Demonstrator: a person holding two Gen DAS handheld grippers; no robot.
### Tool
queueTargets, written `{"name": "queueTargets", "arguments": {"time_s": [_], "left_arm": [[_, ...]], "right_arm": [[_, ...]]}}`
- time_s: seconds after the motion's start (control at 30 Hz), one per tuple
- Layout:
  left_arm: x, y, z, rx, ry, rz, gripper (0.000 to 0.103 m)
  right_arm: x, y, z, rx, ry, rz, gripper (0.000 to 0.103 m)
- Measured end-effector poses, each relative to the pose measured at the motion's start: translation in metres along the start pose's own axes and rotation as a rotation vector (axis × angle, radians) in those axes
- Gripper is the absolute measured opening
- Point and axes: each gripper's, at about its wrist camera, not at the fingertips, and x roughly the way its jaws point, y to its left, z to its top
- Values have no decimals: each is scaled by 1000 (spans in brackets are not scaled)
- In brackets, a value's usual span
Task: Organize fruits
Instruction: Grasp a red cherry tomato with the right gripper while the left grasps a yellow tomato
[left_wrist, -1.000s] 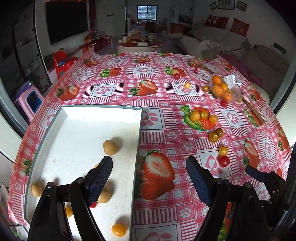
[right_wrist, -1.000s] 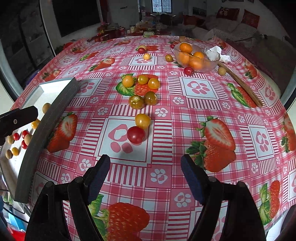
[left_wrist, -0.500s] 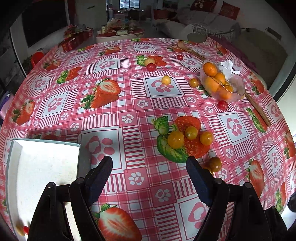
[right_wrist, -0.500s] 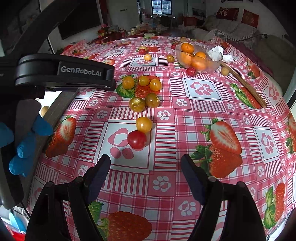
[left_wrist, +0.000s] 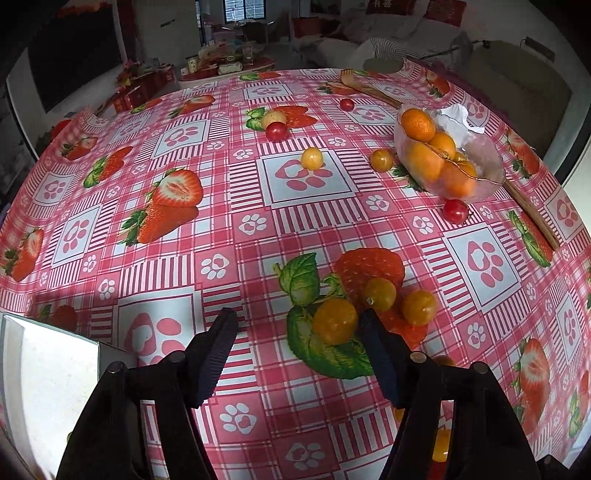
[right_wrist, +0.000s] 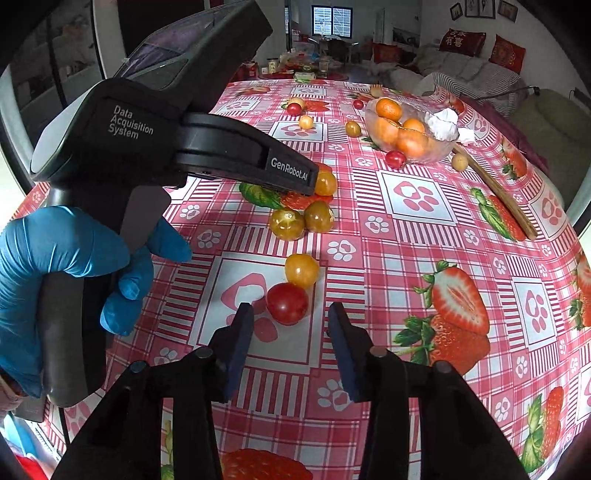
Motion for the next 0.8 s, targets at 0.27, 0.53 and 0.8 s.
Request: {"name": "queueTargets", "arguments": {"time_s": [0.27, 0.53, 0.8], "left_arm": [[-4, -6, -2, 31, -24, -29, 24], [-34, 0, -34, 0, -39, -70, 24], [-70, 9, -81, -59, -65, -80, 24]], "right_arm": [[-3, -9, 0, 39, 11, 86, 23], [-6, -34, -7, 114, 29, 155, 19], [-11, -51, -15, 149, 33, 161, 19]]}}
